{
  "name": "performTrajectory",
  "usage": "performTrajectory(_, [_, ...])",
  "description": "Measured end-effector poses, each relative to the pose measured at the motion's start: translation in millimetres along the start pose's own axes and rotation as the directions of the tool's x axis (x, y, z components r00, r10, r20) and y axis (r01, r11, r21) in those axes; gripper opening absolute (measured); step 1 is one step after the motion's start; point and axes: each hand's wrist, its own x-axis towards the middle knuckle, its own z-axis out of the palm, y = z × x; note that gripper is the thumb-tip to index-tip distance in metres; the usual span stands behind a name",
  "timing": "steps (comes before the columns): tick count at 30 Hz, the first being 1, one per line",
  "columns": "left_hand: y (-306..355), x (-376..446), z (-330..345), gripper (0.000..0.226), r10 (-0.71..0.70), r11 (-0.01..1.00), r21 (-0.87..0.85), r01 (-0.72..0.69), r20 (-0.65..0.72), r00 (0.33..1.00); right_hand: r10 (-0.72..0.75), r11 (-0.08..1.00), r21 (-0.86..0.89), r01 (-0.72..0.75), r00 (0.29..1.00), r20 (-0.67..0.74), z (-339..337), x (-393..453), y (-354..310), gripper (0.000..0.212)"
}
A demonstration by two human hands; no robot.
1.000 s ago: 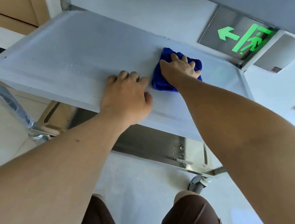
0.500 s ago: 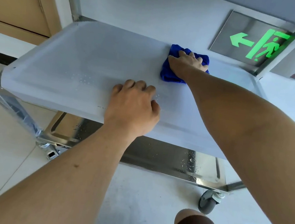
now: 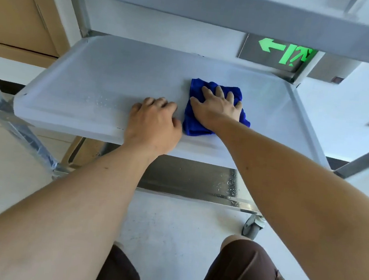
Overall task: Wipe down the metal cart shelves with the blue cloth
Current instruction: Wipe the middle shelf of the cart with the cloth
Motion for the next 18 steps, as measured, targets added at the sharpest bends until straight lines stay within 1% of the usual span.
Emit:
performTrajectory(5, [2.2,-7.9,-2.0,0.035,-0.018,1.000,-0.001,0.018,0.030,0.999,-0.011,1.000,-0.020,0.011,1.000,0.005,6.3,-45.9,2.8,0.063])
performTrajectory(9, [1.5,-11.4,-2.2,0.037,-0.029,1.000,0.006,0.029,0.050,0.998,-0.003,1.000,0.009,0.003,1.000,0.018,11.6,-79.3,0.5,0.063])
performTrajectory(13, [5.8,-14.8,-3.4,0.032,-0.045,0.999,0.012,0.044,0.074,0.996,0.007,1.000,0.015,-0.007,1.000,0.008,20.8,-118.4,-3.8,0.064])
performTrajectory(15, [7.1,-16.9,-7.2,0.026,-0.034,0.999,-0.026,0.036,0.076,0.997,0.016,1.000,0.003,-0.016,1.000,-0.002,19.3,-132.8,-7.2,0.062])
performTrajectory(18, [6.0,-9.4,-18.1,0.022,0.009,0.989,-0.146,-0.001,0.054,0.998,0.062,0.998,-0.010,-0.062,0.998,-0.022,4.5,-134.0,-15.6,0.062])
